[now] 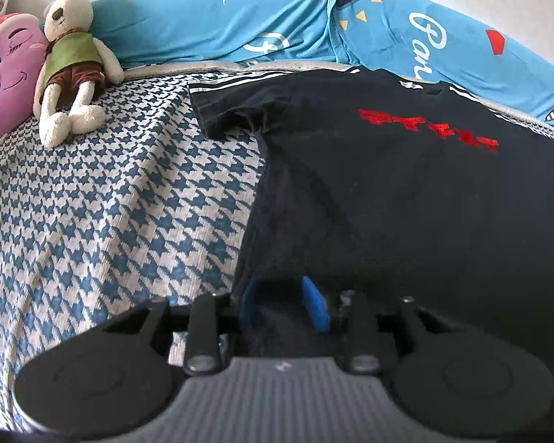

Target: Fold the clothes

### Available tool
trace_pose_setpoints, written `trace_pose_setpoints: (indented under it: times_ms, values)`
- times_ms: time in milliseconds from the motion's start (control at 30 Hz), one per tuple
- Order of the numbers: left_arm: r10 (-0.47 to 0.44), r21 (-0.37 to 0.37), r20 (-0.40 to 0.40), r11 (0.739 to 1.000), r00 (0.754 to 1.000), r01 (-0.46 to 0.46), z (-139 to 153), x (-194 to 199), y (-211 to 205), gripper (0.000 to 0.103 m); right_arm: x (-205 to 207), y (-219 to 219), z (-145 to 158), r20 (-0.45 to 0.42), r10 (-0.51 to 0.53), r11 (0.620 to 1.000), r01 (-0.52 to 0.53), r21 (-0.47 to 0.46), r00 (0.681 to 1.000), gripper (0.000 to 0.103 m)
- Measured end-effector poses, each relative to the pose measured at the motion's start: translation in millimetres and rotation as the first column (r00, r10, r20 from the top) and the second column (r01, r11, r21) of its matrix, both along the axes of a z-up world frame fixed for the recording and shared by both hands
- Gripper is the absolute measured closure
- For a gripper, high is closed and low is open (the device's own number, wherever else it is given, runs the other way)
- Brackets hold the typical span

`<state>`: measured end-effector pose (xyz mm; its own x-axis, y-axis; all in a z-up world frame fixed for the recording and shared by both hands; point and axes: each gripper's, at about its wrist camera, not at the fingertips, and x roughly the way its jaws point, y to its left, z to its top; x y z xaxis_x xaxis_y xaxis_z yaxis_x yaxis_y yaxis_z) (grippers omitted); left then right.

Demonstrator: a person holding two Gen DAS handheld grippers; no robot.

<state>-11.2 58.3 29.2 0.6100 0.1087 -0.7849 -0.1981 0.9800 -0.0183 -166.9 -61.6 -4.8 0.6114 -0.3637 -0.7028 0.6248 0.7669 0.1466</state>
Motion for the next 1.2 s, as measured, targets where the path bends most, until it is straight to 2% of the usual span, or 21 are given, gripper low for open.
trace_pose_setpoints:
  times_ms: [300,367,567,667,867,1200]
  values:
    - [-0.044,-0.022,0.024,0.999,0.999,0.044,9.0,1.4,-18.1,0.04,43.7,11.8,11.2,0.014,0.214,0.974,-0.215,0.068,0.977,0.077]
    - [-0.056,-0.044,0.029,0.997,0.998,0.058,10.7,2.9,-22.4,0.025,56.3,13.1,15.3,0.02,0.267,0.961,-0.267,0.067,0.964,0.073]
    - [-0.11,-0.037,0.057,0.993,0.992,0.112,19.8,12.6,-40.8,0.019,94.4,5.2,29.6,0.034,0.359,0.933,-0.359,0.009,0.933,0.069]
    - [-0.122,-0.032,0.059,0.992,0.991,0.124,21.0,21.9,-47.3,0.018,109.7,-1.6,26.6,0.024,0.36,0.933,-0.36,-0.016,0.933,0.069]
    - [-0.131,-0.061,0.035,0.989,0.991,0.133,15.8,40.9,-52.0,0.015,134.3,-13.2,20.3,0.041,0.343,0.939,-0.344,0.021,0.938,0.069]
    - [-0.159,-0.011,0.049,0.987,0.986,0.159,13.4,78.0,-55.0,0.011,179.1,-31.4,10.7,0.083,0.321,0.94,-0.328,0.092,0.943,0.069]
